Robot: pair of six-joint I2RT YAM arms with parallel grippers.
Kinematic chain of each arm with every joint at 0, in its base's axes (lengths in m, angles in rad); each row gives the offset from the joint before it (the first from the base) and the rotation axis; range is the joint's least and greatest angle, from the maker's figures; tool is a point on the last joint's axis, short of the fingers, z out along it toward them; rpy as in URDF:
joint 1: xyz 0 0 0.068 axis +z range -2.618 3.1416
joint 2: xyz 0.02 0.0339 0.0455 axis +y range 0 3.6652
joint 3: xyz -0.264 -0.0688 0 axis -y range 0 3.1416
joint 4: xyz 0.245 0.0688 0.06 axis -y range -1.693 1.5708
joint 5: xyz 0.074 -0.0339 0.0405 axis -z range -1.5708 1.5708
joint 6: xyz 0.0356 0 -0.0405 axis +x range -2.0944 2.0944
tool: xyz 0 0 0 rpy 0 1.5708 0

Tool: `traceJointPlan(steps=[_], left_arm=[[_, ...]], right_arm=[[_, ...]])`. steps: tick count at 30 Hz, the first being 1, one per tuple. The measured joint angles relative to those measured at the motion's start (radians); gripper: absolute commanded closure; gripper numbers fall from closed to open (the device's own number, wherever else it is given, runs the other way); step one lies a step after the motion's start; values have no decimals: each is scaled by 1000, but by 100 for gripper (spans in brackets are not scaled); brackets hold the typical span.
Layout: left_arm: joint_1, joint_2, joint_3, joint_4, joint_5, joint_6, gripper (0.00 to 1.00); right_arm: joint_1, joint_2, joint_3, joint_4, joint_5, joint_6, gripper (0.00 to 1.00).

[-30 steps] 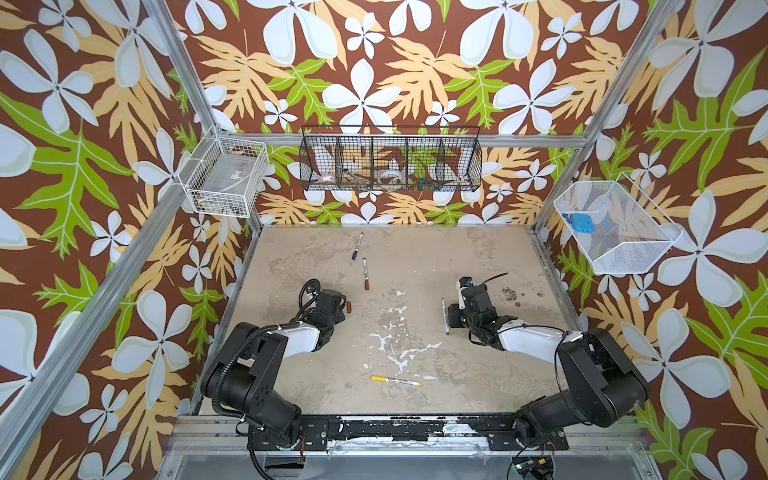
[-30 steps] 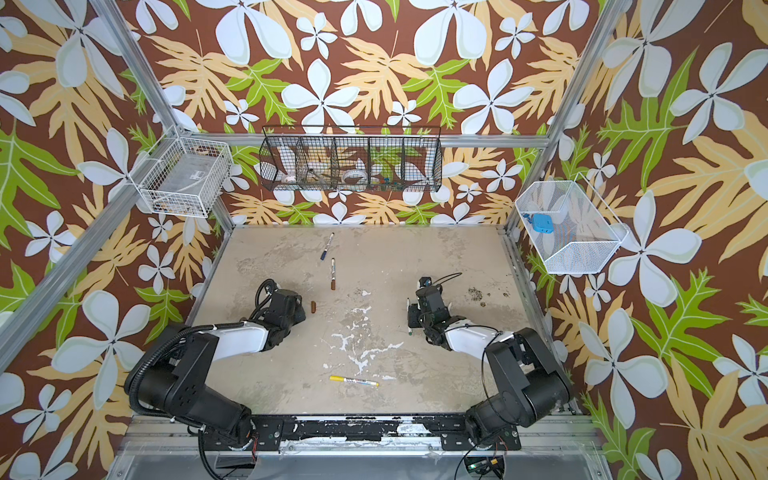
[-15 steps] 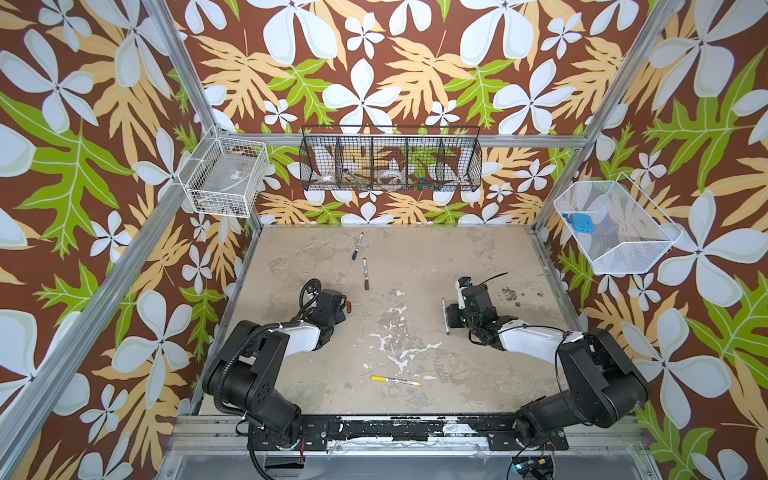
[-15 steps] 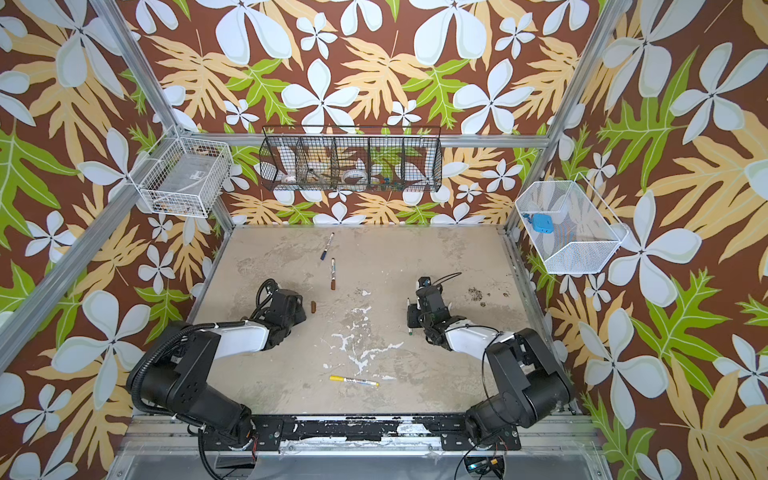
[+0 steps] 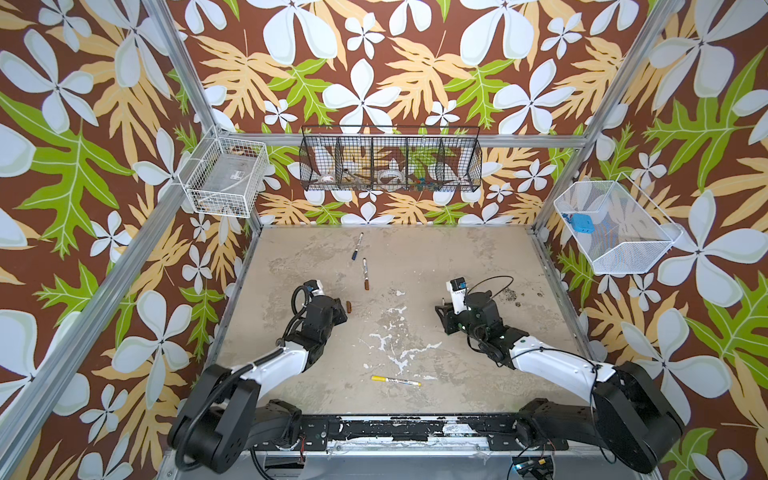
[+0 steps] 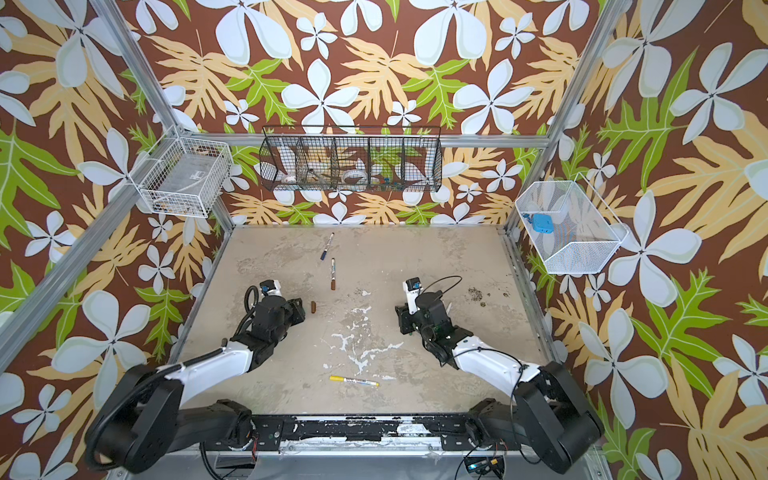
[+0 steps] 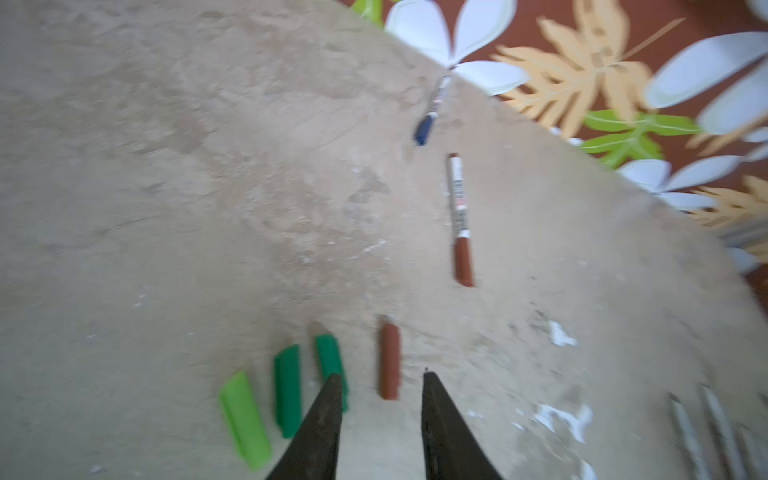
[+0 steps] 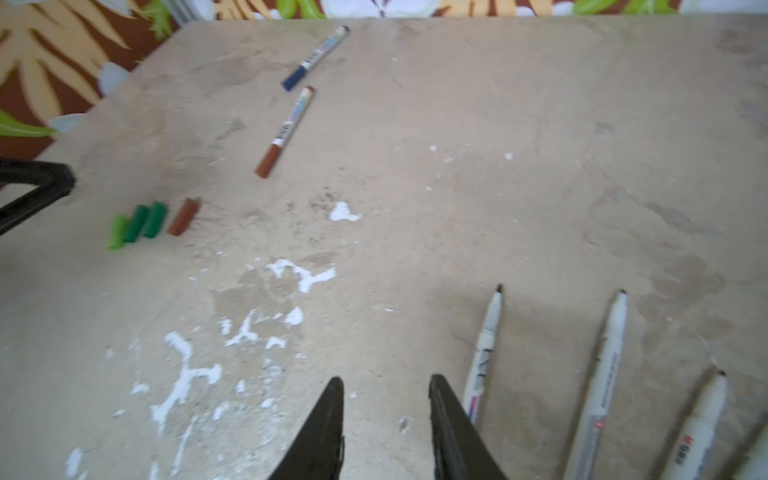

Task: Open the pen caps
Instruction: 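Move the right gripper over the yellow-capped marker while the left gripper rises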

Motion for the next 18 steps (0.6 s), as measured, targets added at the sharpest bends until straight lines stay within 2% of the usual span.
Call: traceJointPlan(steps=[2, 4, 7, 11, 18], left_arm=[[-45, -85, -26, 36, 37, 26, 56], [-88, -159, -49, 64, 76, 42, 54], [-127, -223, -45, 51, 149, 50, 53], [-135, -253, 13, -42, 227, -7, 53], [-189, -307, 138, -335, 371, -48, 52]], right_arm=[[26, -49, -15, 15, -29, -14, 48], [49, -93, -22, 18, -58, -30, 40], [84, -136, 6, -21, -105, -53, 39], [163, -169, 69, -133, -130, -74, 35], [399, -108, 155, -388, -92, -86, 34]])
